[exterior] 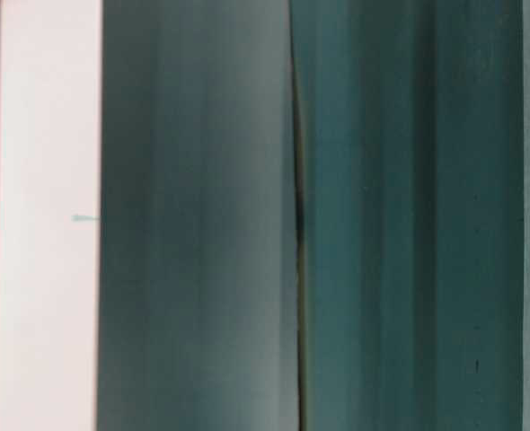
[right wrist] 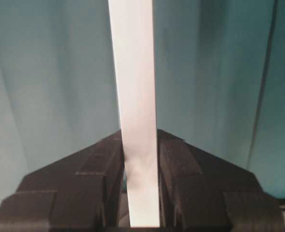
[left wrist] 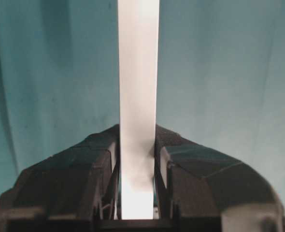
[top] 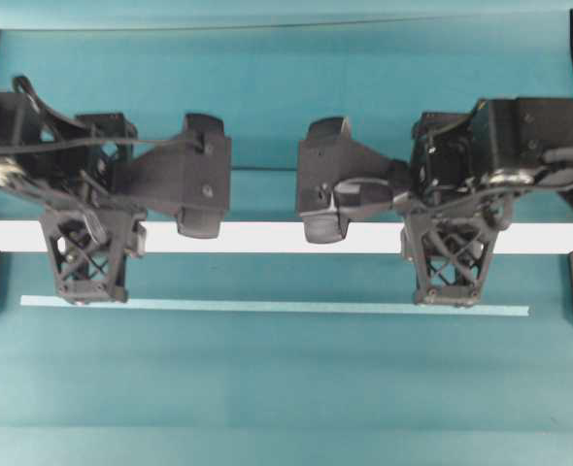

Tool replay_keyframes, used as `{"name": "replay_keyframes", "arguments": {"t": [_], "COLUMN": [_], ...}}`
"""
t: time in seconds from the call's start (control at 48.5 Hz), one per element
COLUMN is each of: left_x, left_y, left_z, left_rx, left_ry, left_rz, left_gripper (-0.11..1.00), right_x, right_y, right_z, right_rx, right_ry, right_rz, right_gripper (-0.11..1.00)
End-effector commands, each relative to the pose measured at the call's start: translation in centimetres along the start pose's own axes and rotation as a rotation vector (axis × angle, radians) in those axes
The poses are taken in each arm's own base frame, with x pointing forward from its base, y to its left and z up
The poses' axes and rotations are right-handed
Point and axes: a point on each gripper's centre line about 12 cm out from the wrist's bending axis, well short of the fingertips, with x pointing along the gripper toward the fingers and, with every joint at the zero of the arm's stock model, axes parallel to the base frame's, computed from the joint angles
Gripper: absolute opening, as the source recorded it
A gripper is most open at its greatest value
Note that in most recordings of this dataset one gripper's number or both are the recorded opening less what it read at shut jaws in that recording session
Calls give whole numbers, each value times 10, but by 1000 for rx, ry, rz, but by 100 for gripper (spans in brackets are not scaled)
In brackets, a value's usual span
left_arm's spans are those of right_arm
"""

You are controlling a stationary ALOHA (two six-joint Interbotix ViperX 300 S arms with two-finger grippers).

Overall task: Lift a wooden board with both hands.
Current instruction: 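Lift the white board with both grippers and raise it upward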

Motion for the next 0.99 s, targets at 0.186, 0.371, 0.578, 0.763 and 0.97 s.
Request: {"name": "replay_keyframes", "arguments": {"t": [0.186,0.371,0.578,0.763,0.97], "left_x": [-39,-56,-76,-91,-95], "left_y": [2,3,3,3,5], "left_z": [8,10,18,22,22], "left_rx": [-9,-13,-15,-26,-37], "left_ry": [-66,-51,-84,-127,-135], "left_rz": [3,5,4,2,2], "left_gripper": [18,18,18,18,18], "right_x": [-41,-60,-70,-80,-86], "right_y": [2,3,3,3,1], "right_z": [9,14,16,15,15], "right_rx": [31,36,36,38,43], "right_ry": [-92,-139,-161,-185,-203], "right_rz": [7,12,13,16,16], "right_gripper": [22,22,22,22,22]}}
